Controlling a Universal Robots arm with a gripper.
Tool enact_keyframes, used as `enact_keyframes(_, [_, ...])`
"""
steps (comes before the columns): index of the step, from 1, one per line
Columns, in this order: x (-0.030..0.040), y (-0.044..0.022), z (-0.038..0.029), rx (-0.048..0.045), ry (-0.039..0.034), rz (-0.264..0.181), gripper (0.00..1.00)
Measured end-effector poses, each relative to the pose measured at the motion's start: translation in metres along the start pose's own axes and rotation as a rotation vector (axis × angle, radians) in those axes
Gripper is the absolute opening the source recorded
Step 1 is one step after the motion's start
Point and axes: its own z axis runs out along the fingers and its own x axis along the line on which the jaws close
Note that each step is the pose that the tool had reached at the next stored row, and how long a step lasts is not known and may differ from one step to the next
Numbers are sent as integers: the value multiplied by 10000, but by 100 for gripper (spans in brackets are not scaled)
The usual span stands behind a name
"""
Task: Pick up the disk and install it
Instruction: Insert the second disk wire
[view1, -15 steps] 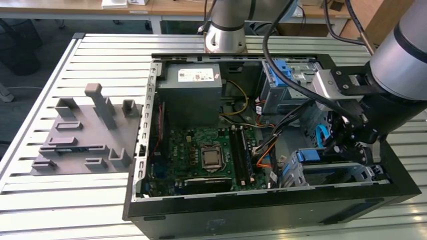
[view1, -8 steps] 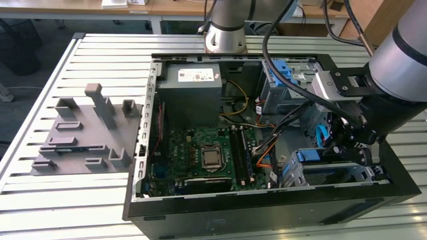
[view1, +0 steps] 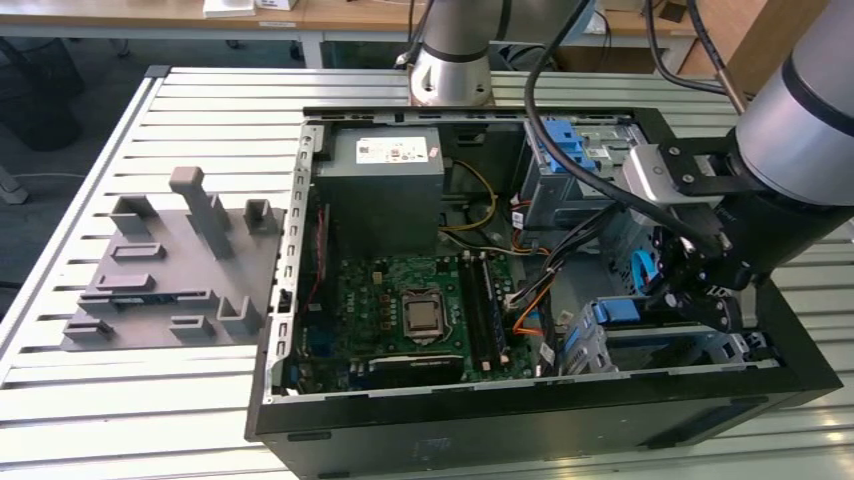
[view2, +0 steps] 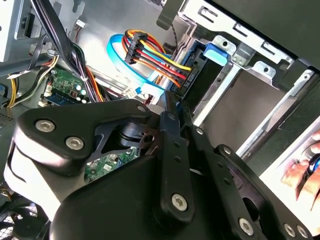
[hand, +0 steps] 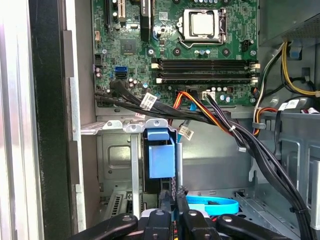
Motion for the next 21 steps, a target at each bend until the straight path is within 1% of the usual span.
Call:
enact_keyframes(8, [2,-10,18,-6,-2,2,16])
enact_keyframes(17, [1,-13,19,-6,-4,1,16])
enact_keyframes(18, [0,-14,24,-2,-20,-1,17])
enact_keyframes(20, [1,-14,24,-5,-21,-1,17])
enact_keyframes(21, [1,-14,18,-6,-16,-1,23])
